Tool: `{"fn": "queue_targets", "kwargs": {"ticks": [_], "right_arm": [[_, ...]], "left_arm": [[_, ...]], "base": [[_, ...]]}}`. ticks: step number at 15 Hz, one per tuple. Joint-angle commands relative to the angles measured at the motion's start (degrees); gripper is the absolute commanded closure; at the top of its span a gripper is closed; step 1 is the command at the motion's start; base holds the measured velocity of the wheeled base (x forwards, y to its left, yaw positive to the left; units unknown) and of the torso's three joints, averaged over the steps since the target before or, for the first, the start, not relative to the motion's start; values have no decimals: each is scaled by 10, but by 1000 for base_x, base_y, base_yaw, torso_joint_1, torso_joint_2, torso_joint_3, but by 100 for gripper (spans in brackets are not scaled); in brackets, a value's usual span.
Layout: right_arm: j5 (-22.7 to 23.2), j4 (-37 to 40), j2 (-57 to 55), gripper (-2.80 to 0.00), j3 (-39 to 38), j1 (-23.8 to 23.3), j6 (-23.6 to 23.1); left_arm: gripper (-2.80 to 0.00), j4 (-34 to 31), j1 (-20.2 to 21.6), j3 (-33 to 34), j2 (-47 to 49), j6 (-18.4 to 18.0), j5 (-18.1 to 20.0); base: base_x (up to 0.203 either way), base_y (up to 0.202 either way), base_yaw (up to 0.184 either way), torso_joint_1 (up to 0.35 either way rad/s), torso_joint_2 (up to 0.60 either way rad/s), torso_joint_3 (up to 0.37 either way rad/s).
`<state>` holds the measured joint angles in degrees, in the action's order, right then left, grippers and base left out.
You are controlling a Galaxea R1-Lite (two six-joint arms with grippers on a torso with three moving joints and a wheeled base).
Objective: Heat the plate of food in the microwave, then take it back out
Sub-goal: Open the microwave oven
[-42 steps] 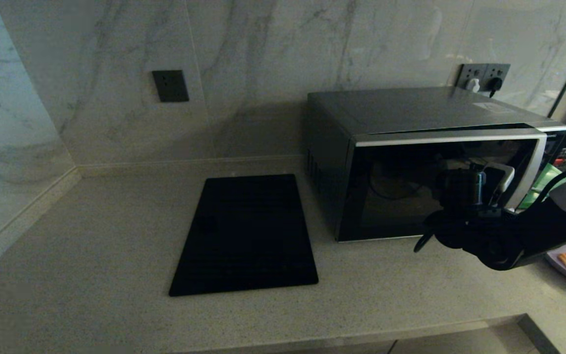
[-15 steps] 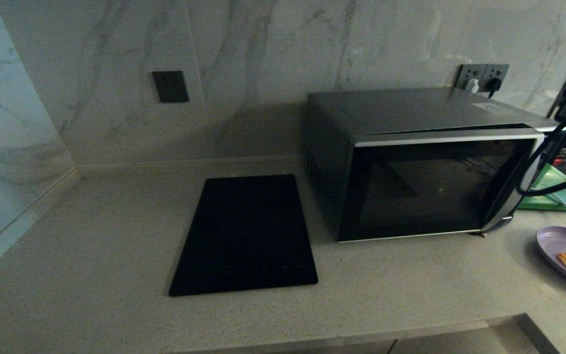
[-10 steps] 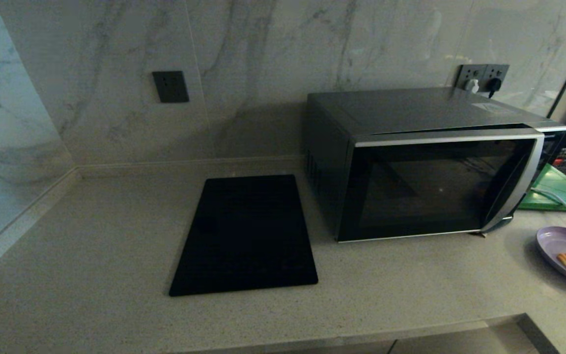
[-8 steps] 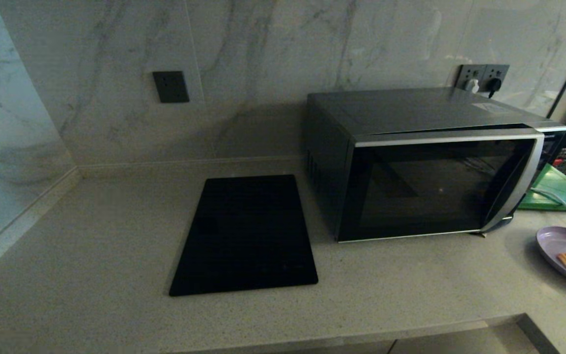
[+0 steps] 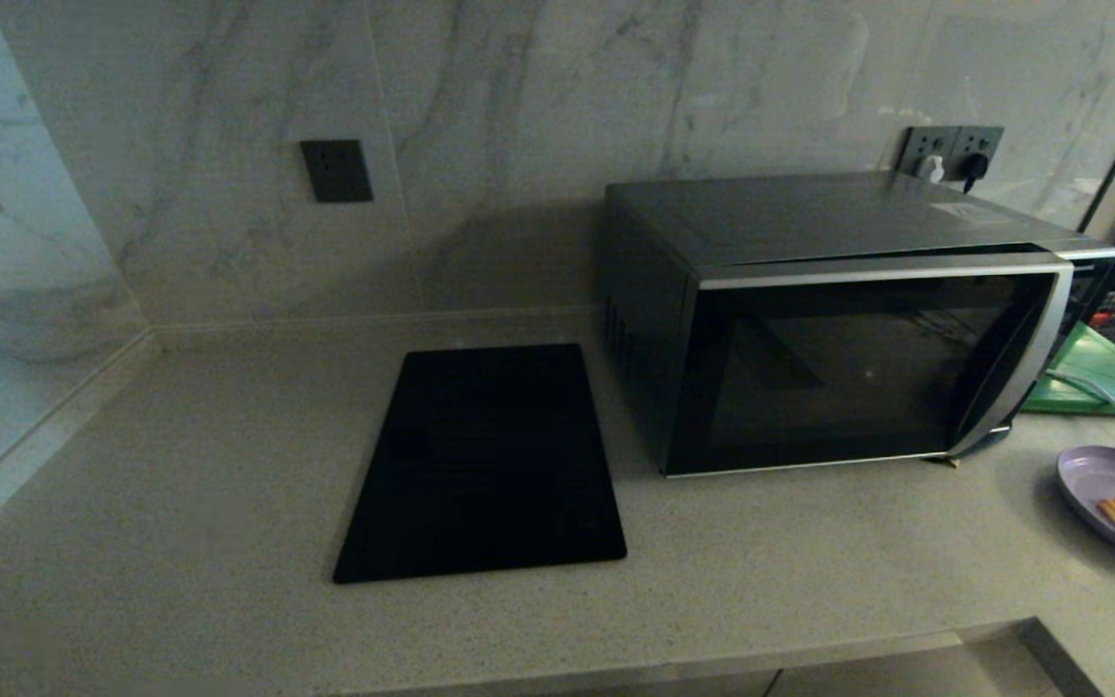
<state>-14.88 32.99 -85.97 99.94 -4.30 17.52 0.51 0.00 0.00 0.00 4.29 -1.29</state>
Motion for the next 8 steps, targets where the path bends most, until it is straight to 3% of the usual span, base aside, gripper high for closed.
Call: {"fn": "queue_targets", "kwargs": {"ticks": [1,6,8], "right_arm": [[-4,2,-35,0,24,-1,0],[-14,4,-100,0,89,-2,-19],[-54,1,-132,0,88,-2,-41]], "left_arm": [[0,0,0,0,1,0,0],[0,0,0,0,0,0,0],[0,0,0,0,1,0,0]], "base": [[0,0,0,0,0,0],[0,0,0,0,0,0],[0,0,0,0,0,0]]}}
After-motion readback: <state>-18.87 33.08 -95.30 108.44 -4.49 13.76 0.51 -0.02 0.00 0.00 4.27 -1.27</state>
